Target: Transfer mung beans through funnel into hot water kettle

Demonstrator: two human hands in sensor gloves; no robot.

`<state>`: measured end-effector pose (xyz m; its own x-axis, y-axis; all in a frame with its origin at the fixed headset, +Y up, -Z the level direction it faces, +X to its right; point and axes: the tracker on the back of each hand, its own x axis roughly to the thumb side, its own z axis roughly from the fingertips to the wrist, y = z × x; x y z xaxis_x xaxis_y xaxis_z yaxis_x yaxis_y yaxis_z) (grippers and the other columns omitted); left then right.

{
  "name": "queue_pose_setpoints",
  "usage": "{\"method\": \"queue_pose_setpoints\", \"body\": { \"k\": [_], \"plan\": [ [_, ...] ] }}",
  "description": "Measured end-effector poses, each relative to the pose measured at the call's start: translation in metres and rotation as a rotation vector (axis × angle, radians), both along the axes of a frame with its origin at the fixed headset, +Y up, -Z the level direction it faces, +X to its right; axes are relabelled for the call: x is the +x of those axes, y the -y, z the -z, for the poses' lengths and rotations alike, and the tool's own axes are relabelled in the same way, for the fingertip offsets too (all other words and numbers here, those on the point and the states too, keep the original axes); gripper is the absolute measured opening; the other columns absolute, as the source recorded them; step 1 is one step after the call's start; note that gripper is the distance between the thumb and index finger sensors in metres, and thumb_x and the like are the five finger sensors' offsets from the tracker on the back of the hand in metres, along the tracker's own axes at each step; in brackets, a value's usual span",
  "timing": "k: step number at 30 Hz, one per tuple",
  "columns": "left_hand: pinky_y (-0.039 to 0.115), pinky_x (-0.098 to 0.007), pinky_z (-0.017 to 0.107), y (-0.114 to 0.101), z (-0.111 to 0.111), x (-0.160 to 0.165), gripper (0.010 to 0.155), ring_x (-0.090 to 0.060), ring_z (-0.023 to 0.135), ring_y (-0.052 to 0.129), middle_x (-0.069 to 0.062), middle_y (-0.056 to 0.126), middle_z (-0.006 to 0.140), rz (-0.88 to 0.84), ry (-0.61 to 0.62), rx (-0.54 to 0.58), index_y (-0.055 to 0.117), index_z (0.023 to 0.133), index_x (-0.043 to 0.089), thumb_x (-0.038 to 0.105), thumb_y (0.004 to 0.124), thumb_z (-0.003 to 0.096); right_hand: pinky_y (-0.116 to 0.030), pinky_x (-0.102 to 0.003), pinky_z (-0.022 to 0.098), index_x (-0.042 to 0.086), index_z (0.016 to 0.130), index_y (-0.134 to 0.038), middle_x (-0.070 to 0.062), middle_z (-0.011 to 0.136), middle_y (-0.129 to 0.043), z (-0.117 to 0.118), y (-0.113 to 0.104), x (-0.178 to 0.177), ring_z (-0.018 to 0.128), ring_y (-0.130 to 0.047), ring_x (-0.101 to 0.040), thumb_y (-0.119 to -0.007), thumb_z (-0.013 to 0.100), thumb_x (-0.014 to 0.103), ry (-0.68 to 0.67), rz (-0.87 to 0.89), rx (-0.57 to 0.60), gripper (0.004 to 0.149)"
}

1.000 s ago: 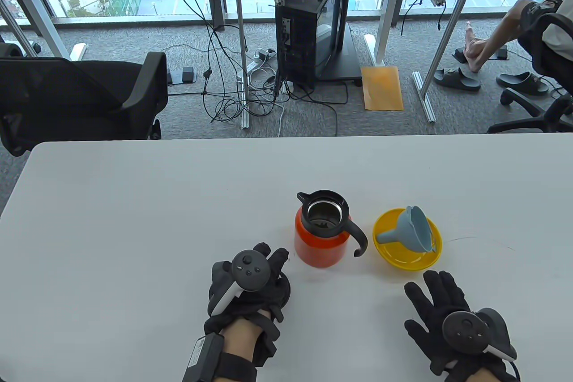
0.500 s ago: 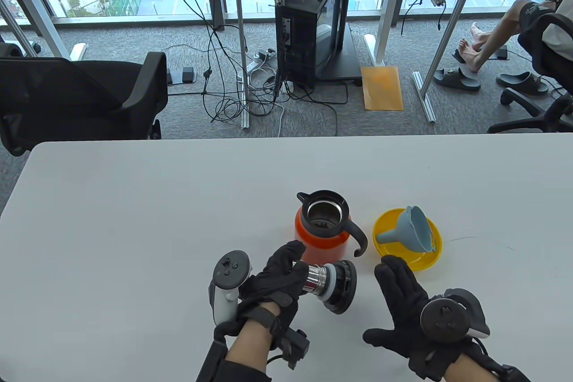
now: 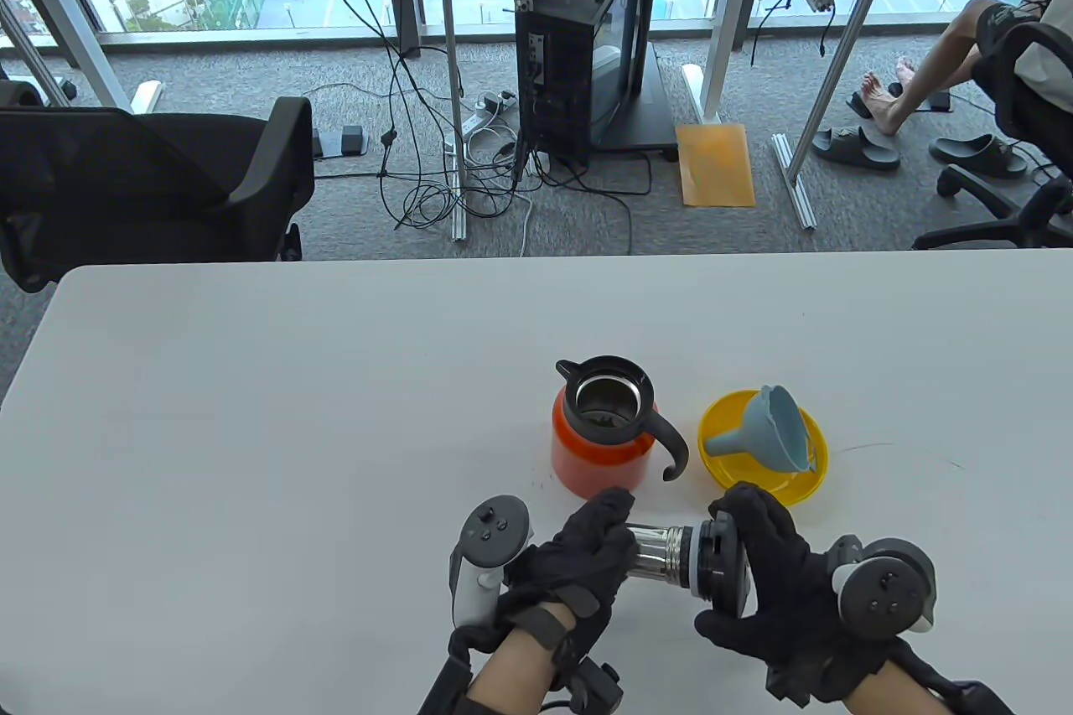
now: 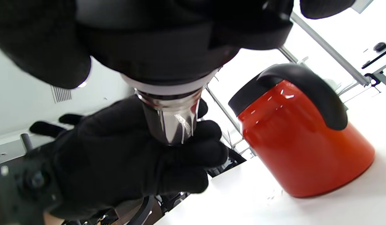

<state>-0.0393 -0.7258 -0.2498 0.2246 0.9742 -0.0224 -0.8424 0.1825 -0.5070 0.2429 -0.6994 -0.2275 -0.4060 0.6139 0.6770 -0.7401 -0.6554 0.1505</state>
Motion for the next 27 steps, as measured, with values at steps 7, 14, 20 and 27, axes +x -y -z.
{"method": "queue_pose_setpoints", "body": {
  "k": [7, 14, 20, 27],
  "plan": [
    [0.019, -0.069, 0.071, 0.000, -0.002, -0.010, 0.072, -0.045, 0.104, 0.011, -0.012, 0.016, 0.114, 0.509, 0.016, 0.292, 0.034, 0.109, 0.028, 0.050, 0.065, 0.0488, -0.054, -0.074, 0.057, 0.025, 0.109, -0.014, -0.035, 0.101, -0.019, 0.006, -0.007, 0.030, 0.083, -0.056, -0.059, -0.088, 0.043, 0.066, 0.116, 0.082, -0.015, 0.108],
    [0.009, -0.069, 0.069, 0.028, -0.004, -0.011, 0.072, -0.042, 0.103, -0.001, -0.009, 0.010, 0.114, 0.848, 0.023, 0.419, 0.033, 0.110, 0.030, 0.050, 0.065, 0.0491, -0.070, -0.055, 0.046, 0.026, 0.111, -0.027, -0.036, 0.101, -0.023, 0.010, -0.005, 0.044, 0.078, -0.059, -0.060, -0.088, 0.043, 0.067, 0.192, 0.109, -0.013, 0.100],
    [0.006, -0.068, 0.068, 0.037, -0.001, -0.016, 0.070, -0.041, 0.102, -0.003, -0.008, 0.011, 0.115, 0.887, -0.020, 0.487, 0.036, 0.110, 0.029, 0.049, 0.066, 0.0495, -0.074, -0.049, 0.038, 0.026, 0.111, -0.037, -0.036, 0.101, -0.030, 0.016, -0.020, 0.043, 0.071, -0.067, -0.060, -0.088, 0.041, 0.070, 0.316, 0.029, 0.069, 0.097],
    [0.004, -0.068, 0.068, 0.042, -0.001, -0.017, 0.070, -0.040, 0.102, -0.005, -0.007, 0.011, 0.115, 0.890, -0.005, 0.498, 0.036, 0.110, 0.029, 0.049, 0.066, 0.0495, -0.073, -0.051, 0.037, 0.025, 0.110, -0.047, -0.039, 0.101, -0.035, 0.047, -0.076, 0.020, 0.069, -0.067, -0.063, -0.092, 0.041, 0.066, 0.438, -0.026, 0.090, 0.092]
  ]
}}
